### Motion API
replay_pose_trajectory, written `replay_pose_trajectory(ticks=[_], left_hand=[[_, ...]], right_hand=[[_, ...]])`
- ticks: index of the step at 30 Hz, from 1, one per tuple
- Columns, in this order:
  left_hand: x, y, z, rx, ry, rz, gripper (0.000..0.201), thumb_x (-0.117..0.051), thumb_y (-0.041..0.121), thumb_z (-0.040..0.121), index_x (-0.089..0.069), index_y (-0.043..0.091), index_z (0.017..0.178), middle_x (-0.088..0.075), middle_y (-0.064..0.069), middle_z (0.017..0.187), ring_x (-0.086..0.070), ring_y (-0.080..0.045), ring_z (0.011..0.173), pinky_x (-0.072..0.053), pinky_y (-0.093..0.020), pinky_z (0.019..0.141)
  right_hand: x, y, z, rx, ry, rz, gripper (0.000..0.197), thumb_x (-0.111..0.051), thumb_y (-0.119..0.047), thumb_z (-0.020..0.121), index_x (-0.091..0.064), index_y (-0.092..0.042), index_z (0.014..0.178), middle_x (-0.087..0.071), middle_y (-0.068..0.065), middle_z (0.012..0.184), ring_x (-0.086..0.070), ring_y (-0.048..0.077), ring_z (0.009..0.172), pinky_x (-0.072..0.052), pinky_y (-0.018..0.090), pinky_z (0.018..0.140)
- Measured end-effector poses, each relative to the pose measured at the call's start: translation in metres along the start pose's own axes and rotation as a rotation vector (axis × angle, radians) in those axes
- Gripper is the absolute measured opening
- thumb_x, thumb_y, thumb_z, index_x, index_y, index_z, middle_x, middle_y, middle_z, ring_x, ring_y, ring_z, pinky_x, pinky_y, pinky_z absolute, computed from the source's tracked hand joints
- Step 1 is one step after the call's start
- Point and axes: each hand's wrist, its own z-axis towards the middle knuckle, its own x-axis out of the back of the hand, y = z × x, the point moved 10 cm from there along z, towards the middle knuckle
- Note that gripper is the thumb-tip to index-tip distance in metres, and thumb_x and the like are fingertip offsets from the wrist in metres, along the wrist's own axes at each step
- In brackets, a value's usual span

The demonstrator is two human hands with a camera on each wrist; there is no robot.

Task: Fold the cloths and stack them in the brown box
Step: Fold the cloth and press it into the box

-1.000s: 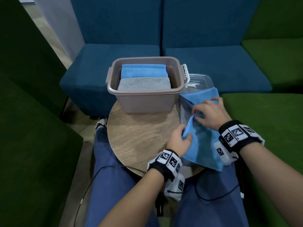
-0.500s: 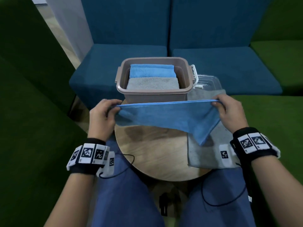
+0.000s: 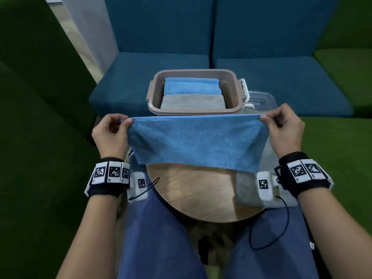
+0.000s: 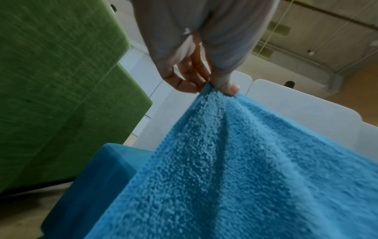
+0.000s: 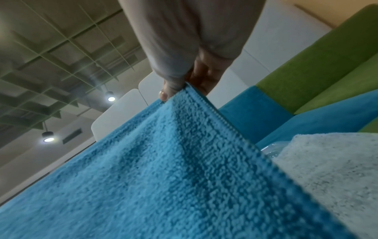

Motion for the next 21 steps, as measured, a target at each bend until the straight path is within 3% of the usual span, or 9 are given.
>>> replay_pose_trajectory(ticks=[3, 7, 10, 14, 16, 17, 19, 21], left_hand=[[0.004, -0.007, -0.005, 0.022, -0.007, -0.009, 0.010, -0.071, 0.010, 0.084, -0.067, 0.004, 0.090, -0.060, 0.013, 0.079, -0.056, 0.010, 0.068, -0.048, -0.010, 0.069], [0.005, 0.004, -0.011, -0.007, -0.080, -0.041, 0.014, -0.068, 0.006, 0.086, -0.056, 0.013, 0.088, -0.057, 0.010, 0.084, -0.057, 0.003, 0.074, -0.051, -0.015, 0.071], [-0.001, 0.012, -0.007, -0.018, -0.141, -0.071, 0.027, -0.070, 0.003, 0.084, -0.052, 0.023, 0.080, -0.056, 0.006, 0.083, -0.057, 0.007, 0.068, -0.049, -0.010, 0.067], [-0.027, -0.011, 0.002, 0.054, -0.262, -0.013, 0.024, -0.071, 0.003, 0.083, -0.057, 0.021, 0.078, -0.060, 0.005, 0.079, -0.059, 0.007, 0.063, -0.048, -0.010, 0.064], [-0.044, -0.028, 0.004, 0.072, -0.302, 0.120, 0.011, -0.071, 0.007, 0.084, -0.063, 0.013, 0.089, -0.062, -0.001, 0.083, -0.057, 0.000, 0.062, -0.048, -0.020, 0.068], [-0.053, -0.035, 0.005, 0.067, -0.332, 0.236, 0.016, -0.069, 0.009, 0.086, -0.065, 0.009, 0.102, -0.061, -0.008, 0.092, -0.057, -0.007, 0.068, -0.048, -0.025, 0.074], [-0.073, -0.046, 0.003, 0.033, -0.435, 0.435, 0.037, -0.066, 0.013, 0.089, -0.057, 0.004, 0.124, -0.052, -0.018, 0.117, -0.056, -0.023, 0.095, -0.045, -0.033, 0.092], [-0.094, -0.037, -0.008, -0.067, -0.501, 0.512, 0.042, -0.065, 0.010, 0.088, -0.054, 0.003, 0.128, -0.045, -0.022, 0.125, -0.050, -0.034, 0.113, -0.041, -0.041, 0.101]], right_hand=[[-0.002, 0.008, -0.004, -0.027, -0.049, 0.029, 0.039, -0.073, -0.007, 0.082, -0.051, -0.036, 0.069, -0.066, -0.016, 0.077, -0.064, 0.011, 0.079, -0.052, 0.025, 0.080], [0.010, 0.015, -0.008, -0.085, -0.078, 0.060, 0.041, -0.074, -0.001, 0.081, -0.053, -0.033, 0.067, -0.069, -0.019, 0.077, -0.066, 0.005, 0.078, -0.052, 0.020, 0.079], [0.023, 0.022, -0.005, -0.166, -0.083, 0.084, 0.037, -0.076, -0.005, 0.080, -0.056, -0.032, 0.067, -0.070, -0.011, 0.075, -0.065, 0.009, 0.073, -0.055, 0.031, 0.071], [0.015, 0.035, 0.002, -0.237, -0.177, 0.025, 0.033, -0.074, -0.004, 0.083, -0.049, -0.023, 0.072, -0.065, 0.003, 0.077, -0.062, 0.004, 0.065, -0.051, 0.020, 0.061], [0.005, 0.045, 0.004, -0.243, -0.175, -0.054, 0.024, -0.070, -0.002, 0.085, -0.055, -0.019, 0.080, -0.066, 0.007, 0.085, -0.064, 0.013, 0.077, -0.054, 0.028, 0.075], [-0.002, 0.051, 0.003, -0.251, -0.186, -0.133, 0.016, -0.067, -0.001, 0.087, -0.060, -0.015, 0.090, -0.067, 0.010, 0.094, -0.065, 0.020, 0.087, -0.053, 0.034, 0.084], [-0.019, 0.060, -0.006, -0.263, -0.238, -0.320, 0.026, -0.061, 0.000, 0.089, -0.060, -0.005, 0.114, -0.065, 0.015, 0.116, -0.062, 0.031, 0.106, -0.048, 0.041, 0.095], [-0.047, 0.059, -0.025, -0.185, -0.334, -0.403, 0.035, -0.059, 0.002, 0.088, -0.058, -0.001, 0.123, -0.062, 0.019, 0.124, -0.057, 0.036, 0.115, -0.043, 0.043, 0.100]])
